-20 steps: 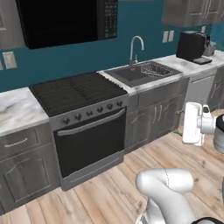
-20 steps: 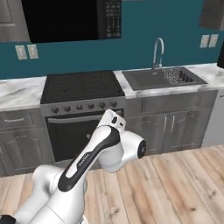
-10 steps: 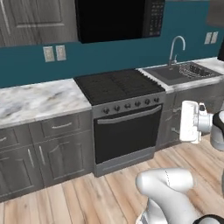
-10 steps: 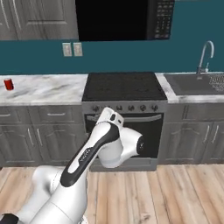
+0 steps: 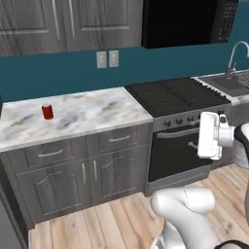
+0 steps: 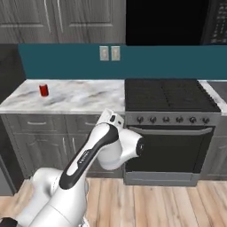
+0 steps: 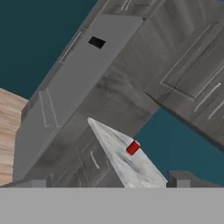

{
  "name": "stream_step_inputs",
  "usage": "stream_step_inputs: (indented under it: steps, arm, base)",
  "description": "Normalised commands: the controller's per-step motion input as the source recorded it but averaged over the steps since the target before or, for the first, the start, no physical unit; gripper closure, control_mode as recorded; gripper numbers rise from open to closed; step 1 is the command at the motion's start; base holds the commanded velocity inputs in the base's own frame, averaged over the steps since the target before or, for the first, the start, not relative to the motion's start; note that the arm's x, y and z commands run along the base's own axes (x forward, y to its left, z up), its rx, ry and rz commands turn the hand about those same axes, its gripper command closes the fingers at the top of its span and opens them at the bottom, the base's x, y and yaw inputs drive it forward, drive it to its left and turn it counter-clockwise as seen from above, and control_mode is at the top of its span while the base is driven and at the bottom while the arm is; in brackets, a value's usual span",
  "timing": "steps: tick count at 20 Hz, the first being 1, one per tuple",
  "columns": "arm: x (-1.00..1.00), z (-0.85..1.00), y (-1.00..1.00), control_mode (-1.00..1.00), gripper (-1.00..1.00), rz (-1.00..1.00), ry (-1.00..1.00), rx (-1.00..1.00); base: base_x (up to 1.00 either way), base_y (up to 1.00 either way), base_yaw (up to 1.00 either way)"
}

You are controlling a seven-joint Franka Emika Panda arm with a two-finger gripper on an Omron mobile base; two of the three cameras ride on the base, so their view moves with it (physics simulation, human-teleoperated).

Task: Move the drinks to the dining counter.

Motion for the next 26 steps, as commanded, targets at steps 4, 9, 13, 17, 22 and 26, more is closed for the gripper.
stream_step_inputs:
  steps: [4,9,13,17,22,26]
  arm:
    - [0.0,0.0,0.0,1.0,-1.0,0.0,0.0,0.0]
    - [0.0,0.0,0.0,1.0,-1.0,0.0,0.0,0.0]
    - [0.0,0.0,0.0,1.0,-1.0,0.0,0.0,0.0]
    - [0.0,0.0,0.0,1.0,-1.0,0.0,0.0,0.0]
    - [0.0,0.0,0.0,1.0,-1.0,0.0,0.0,0.0]
    - [0.0,0.0,0.0,1.0,-1.0,0.0,0.0,0.0]
  base:
    - [0.6,0.98,0.05]
    - [0.64,0.86,0.06]
    - [0.66,0.74,0.09]
    - [0.76,0.65,0.14]
    - [0.64,0.52,0.25]
    - [0.53,0.31,0.33]
